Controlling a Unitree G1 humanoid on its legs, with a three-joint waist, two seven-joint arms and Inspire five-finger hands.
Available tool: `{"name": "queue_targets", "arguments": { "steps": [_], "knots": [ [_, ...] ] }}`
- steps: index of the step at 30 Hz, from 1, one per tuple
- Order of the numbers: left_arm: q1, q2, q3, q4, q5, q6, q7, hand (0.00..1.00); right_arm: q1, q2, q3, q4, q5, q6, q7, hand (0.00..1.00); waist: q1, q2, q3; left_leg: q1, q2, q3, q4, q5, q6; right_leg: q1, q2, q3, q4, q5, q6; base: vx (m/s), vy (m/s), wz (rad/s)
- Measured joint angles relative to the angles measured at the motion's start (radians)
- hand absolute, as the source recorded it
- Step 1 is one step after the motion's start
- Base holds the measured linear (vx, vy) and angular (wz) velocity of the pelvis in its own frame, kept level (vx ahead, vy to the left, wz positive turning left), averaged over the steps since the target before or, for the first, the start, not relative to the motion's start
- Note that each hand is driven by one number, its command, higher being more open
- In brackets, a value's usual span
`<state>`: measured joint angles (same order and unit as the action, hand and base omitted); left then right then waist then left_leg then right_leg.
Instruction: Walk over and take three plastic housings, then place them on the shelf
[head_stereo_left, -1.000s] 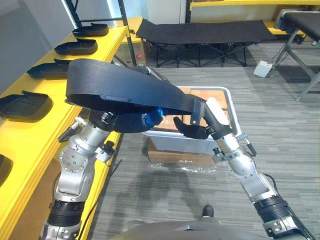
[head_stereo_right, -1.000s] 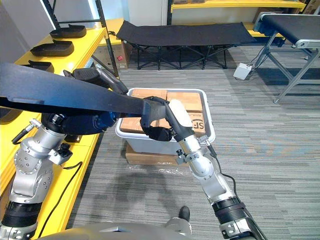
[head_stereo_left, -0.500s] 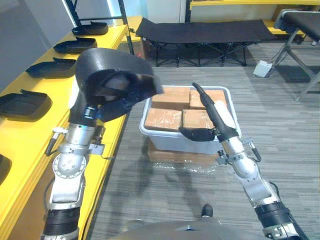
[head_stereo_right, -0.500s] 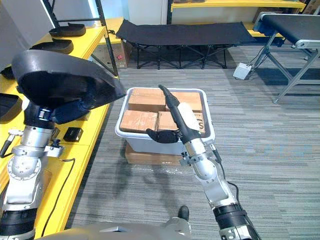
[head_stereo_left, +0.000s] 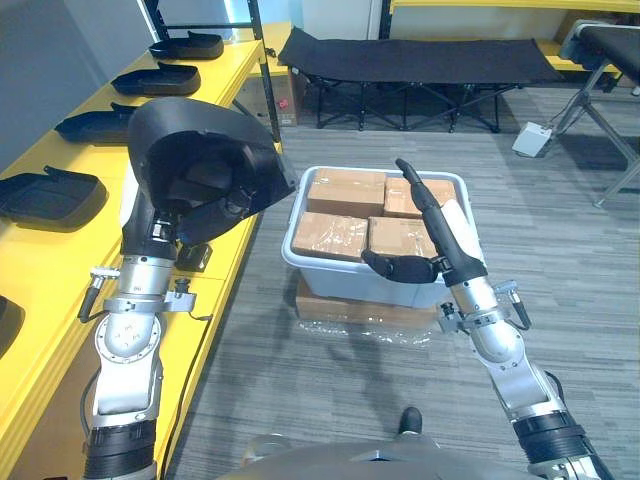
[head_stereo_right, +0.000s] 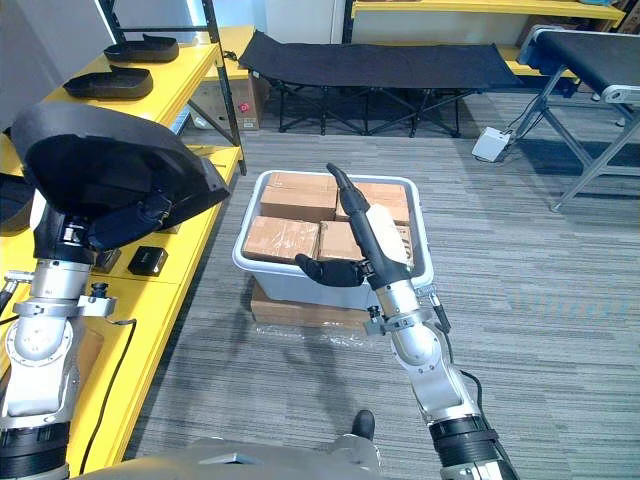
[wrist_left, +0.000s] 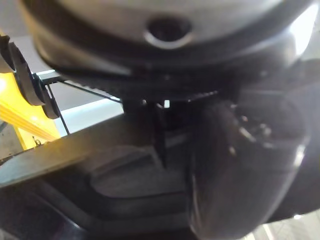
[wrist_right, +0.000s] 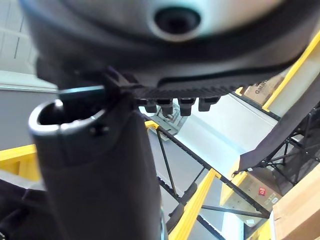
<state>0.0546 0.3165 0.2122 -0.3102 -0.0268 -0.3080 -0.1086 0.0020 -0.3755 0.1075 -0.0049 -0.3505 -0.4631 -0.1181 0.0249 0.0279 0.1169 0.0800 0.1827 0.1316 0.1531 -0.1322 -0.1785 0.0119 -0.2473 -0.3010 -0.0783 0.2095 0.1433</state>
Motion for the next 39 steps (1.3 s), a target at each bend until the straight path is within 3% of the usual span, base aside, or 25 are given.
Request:
{"name": "queue_targets", "arguments": {
  "steps": [12, 22, 23, 39],
  "knots": [
    [-0.014, 0.006, -0.089, -0.004, -0.016, -0.063, -0.121, 0.00, -0.079, -0.002, 0.062, 0.000, 0.007, -0.012, -0.006, 1.00, 0.000, 0.003, 0.000, 0.000, 0.000, -0.012, 0.002, 0.000, 0.000, 0.007, -0.001, -0.012, 0.000, 0.000, 0.000, 0.00, 0.000, 0.02],
    [-0.035, 0.015, -0.161, -0.017, -0.049, -0.109, -0.155, 0.00, -0.104, -0.002, 0.118, 0.003, 0.063, -0.012, 0.027, 1.00, 0.001, 0.006, -0.001, -0.002, 0.000, -0.017, 0.004, 0.000, 0.000, 0.010, -0.002, -0.019, 0.000, 0.000, -0.001, 0.00, 0.000, 0.00],
    [-0.047, 0.015, -0.167, -0.017, -0.050, -0.109, -0.162, 0.00, -0.105, -0.001, 0.124, 0.004, 0.063, -0.012, 0.031, 0.00, 0.001, 0.007, -0.001, -0.002, 0.000, -0.019, 0.004, 0.000, 0.000, 0.012, -0.002, -0.020, 0.000, 0.000, -0.001, 0.00, 0.000, 0.00],
    [-0.065, 0.043, -0.216, -0.052, -0.231, -0.085, -0.276, 0.00, -0.145, 0.022, 0.178, 0.032, 0.131, -0.005, -0.004, 0.00, -0.001, 0.013, -0.004, -0.002, 0.000, -0.025, 0.014, 0.000, 0.000, 0.020, -0.003, -0.026, 0.000, -0.002, -0.003, 0.00, 0.000, 0.00]
  ]
}}
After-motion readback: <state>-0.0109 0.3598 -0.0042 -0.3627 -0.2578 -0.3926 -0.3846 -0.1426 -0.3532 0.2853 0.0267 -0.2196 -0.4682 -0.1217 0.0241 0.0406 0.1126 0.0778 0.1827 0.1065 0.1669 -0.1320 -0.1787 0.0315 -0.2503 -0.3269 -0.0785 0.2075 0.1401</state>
